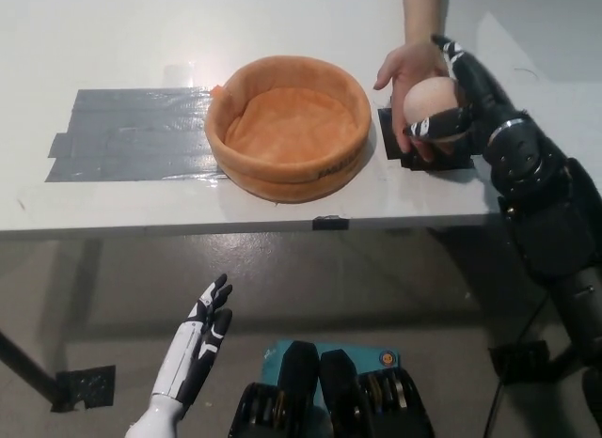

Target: A person hands a emotional support dumpling to the robot which it grabs with its right hand and places in the soft place kept infront of it in the centre of the desk

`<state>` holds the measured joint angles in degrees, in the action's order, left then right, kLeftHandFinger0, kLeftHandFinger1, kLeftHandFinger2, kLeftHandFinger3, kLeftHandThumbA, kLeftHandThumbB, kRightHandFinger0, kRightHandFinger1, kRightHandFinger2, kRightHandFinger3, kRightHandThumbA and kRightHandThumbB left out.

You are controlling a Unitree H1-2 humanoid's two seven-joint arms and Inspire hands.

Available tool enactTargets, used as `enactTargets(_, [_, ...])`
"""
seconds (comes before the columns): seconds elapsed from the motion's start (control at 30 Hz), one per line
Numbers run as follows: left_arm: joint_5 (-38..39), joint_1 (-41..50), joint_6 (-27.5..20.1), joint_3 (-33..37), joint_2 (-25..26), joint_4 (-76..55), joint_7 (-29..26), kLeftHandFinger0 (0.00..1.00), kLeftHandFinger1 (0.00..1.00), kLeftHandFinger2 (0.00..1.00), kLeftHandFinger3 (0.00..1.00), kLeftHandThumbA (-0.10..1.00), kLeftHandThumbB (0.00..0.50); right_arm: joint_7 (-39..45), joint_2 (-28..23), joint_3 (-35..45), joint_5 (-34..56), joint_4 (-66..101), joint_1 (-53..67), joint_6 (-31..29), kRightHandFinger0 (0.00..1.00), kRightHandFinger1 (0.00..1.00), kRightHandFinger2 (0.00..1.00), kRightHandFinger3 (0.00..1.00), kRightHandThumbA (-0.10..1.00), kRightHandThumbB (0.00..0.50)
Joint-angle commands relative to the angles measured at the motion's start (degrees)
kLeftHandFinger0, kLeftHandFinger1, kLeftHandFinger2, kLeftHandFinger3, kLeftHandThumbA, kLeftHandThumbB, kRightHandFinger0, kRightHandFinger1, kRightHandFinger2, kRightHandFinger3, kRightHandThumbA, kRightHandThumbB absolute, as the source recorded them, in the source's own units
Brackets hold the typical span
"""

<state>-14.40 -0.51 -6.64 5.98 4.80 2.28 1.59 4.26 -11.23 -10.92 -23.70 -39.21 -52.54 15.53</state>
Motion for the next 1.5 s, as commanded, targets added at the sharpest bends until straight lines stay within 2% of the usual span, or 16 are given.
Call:
enactTargets(0.0, [0.0,-0.6,-1.9,0.1,-0.1,-1.5,-0.8,1.0,1.0,1.0,1.0,1.0,0.192,0.1,-0.3,-0.8,0.1,-3.2,-3.5,-0.1,1.0,1.0,1.0,1.0,1.0,0.453])
enactTargets(0.13, [-0.1,-0.7,-1.9,0.0,0.0,-1.4,-0.8,1.0,1.0,1.0,1.0,1.0,0.172,-0.5,-0.5,-2.0,-0.9,-7.8,-4.4,-0.2,1.0,1.0,1.0,1.0,0.92,0.424])
enactTargets(0.2, [-0.2,-0.6,-1.8,0.1,-0.1,-1.6,-0.9,1.0,1.0,1.0,1.0,1.0,0.157,-0.7,-0.9,-3.4,-2.1,-10.9,-5.4,0.2,1.0,1.0,1.0,1.0,0.71,0.368])
enactTargets(0.23, [-0.2,-0.6,-1.8,0.1,-0.1,-1.6,-0.9,1.0,1.0,1.0,1.0,1.0,0.156,-0.9,-1.0,-3.6,-2.1,-11.5,-5.6,0.1,1.0,1.0,1.0,1.0,0.7,0.367])
enactTargets(0.27, [0.1,-0.6,-1.9,0.0,-0.1,-1.5,-0.8,1.0,1.0,1.0,1.0,1.0,0.163,-3.5,-0.9,-4.0,-2.6,-13.6,-5.7,-1.5,1.0,1.0,1.0,1.0,0.43,0.336])
enactTargets(0.3, [-0.1,-0.6,-1.9,0.1,-0.1,-1.4,-0.9,1.0,1.0,1.0,1.0,1.0,0.163,-7.2,-0.7,-3.7,-2.8,-14.5,-5.4,-3.1,0.86,0.96,1.0,1.0,0.29,0.286])
enactTargets(0.33, [-0.2,-0.6,-1.9,0.1,-0.1,-1.4,-0.9,1.0,1.0,1.0,1.0,1.0,0.163,-8.2,-0.6,-3.7,-2.9,-14.9,-5.4,-3.6,0.69,0.85,0.99,1.0,0.22,0.295])
enactTargets(0.37, [-0.3,-0.6,-2.0,0.1,-0.1,-1.4,-1.0,1.0,1.0,1.0,1.0,1.0,0.161,-11.5,-0.4,-3.6,-3.3,-15.9,-5.2,-4.8,0.42,0.57,0.73,0.85,0.09,0.282])
enactTargets(0.4, [0.0,-0.7,-2.3,0.1,-0.2,-1.3,-0.9,1.0,1.0,1.0,1.0,1.0,0.157,-17.1,0.0,-2.6,-3.2,-16.0,-4.2,-8.5,0.0,0.17,0.46,0.51,-0.1,0.207])
enactTargets(0.47, [0.5,-0.6,-2.1,0.0,-0.2,-1.3,-0.7,1.0,1.0,1.0,1.0,1.0,0.152,-20.4,0.3,-1.7,-2.6,-16.0,-3.6,-11.8,0.0,0.2,0.59,0.57,-0.1,0.183])
enactTargets(0.53, [0.6,-1.2,-2.0,-0.2,-0.2,-1.1,-0.7,1.0,1.0,1.0,1.0,1.0,0.15,-21.9,0.5,-1.2,-2.2,-15.4,-4.1,-13.1,0.01,0.45,0.9,0.89,-0.1,0.167])
enactTargets(0.6, [0.7,-1.3,-2.0,-0.2,-0.2,-0.9,-0.7,1.0,1.0,1.0,1.0,1.0,0.168,-24.1,0.7,-0.8,-2.1,-14.1,-4.0,-15.3,0.01,0.51,0.9,0.98,-0.1,0.157])
enactTargets(0.9, [0.5,-1.3,-1.8,0.0,-0.1,-1.3,-0.6,1.0,1.0,1.0,1.0,1.0,0.16,-28.3,1.5,0.6,-1.6,-7.4,-4.0,-19.9,0.0,0.48,0.89,0.92,-0.1,0.163])
enactTargets(1.03, [0.3,-1.3,-1.7,0.0,-0.2,-1.3,-0.7,1.0,1.0,1.0,1.0,1.0,0.169,-27.4,2.6,0.8,-2.8,1.8,-3.6,-17.2,0.0,0.5,0.93,0.91,-0.1,0.163])
enactTargets(1.3, [0.2,-1.5,-1.5,0.0,0.0,-1.5,-0.6,1.0,1.0,1.0,1.0,1.0,0.173,-24.3,6.2,-2.3,-5.1,9.2,-5.1,-16.9,0.0,0.32,0.71,0.67,-0.1,0.176])
enactTargets(1.47, [0.2,-1.5,-1.7,0.0,0.0,-1.5,-0.6,1.0,1.0,1.0,1.0,1.0,0.167,-24.5,8.2,-4.3,-6.0,6.8,-6.5,-18.5,0.0,0.31,0.75,0.72,-0.1,0.182])
